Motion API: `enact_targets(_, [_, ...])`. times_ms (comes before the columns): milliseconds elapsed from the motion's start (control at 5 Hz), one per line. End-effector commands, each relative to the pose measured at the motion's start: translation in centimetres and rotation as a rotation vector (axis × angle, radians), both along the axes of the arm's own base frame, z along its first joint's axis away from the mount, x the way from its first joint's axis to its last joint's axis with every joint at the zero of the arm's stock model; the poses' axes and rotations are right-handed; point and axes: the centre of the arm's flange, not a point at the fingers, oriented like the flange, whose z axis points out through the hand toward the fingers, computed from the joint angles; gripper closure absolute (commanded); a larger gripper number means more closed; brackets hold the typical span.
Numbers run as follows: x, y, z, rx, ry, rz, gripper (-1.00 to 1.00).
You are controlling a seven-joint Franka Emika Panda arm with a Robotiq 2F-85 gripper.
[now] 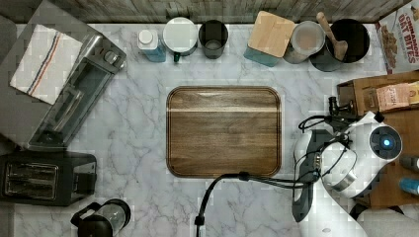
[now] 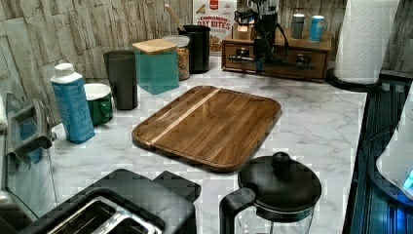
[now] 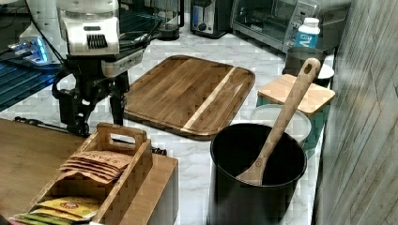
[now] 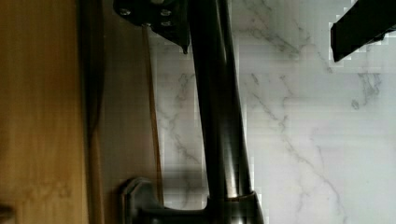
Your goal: Open the drawer.
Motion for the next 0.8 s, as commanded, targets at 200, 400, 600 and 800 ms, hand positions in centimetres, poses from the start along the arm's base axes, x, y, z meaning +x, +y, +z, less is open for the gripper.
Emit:
enact_targets(200, [0.8, 2.0, 1.0, 0.059, 0.002, 0.219, -1.00])
enact_targets(400, [0.0, 5.0, 1.7, 0.116, -0.002, 0.326, -1.00])
enact_targets(600, [-0.8, 8.7, 2.1, 0.126, -0.002, 0.355, -1.00])
enact_targets(800, [-1.7, 12.8, 0.9, 0.119, -0.029, 0.329, -1.00])
